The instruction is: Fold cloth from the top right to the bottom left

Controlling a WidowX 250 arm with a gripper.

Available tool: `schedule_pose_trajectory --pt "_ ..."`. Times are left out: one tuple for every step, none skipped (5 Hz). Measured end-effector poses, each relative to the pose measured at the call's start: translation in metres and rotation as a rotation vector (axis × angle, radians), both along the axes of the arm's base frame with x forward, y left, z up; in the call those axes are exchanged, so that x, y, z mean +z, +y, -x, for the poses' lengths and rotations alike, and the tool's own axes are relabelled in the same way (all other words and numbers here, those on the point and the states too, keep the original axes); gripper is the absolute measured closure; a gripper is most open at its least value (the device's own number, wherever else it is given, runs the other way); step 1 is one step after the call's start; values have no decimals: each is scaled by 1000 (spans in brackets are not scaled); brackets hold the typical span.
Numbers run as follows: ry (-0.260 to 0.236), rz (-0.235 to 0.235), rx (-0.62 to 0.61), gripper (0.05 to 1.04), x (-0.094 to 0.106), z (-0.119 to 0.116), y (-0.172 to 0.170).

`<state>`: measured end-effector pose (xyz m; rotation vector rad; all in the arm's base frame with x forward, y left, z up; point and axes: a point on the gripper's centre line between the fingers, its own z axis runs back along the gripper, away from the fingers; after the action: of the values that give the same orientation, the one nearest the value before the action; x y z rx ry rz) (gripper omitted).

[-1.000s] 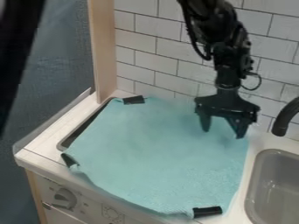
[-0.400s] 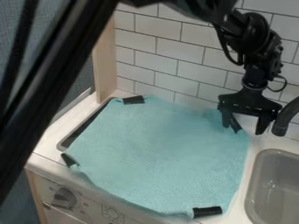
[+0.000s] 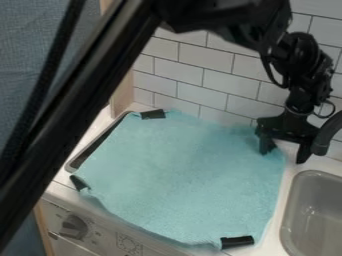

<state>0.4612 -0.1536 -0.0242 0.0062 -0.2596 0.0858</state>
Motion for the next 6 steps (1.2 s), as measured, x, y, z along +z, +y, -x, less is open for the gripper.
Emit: schedule_pose_trajectory --pt "-2 -11 -7 84 -3 -5 -1" --pt "-9 -5 -15 140 -3 -10 -4" --pt "-11 -14 -11 440 -4 -10 -2" --pt "-9 -12 -9 724 -4 -10 -2" --pt "-5 -10 -8 905 -4 -9 -2" --pt "6 -1 -8 979 -6 -7 -2"
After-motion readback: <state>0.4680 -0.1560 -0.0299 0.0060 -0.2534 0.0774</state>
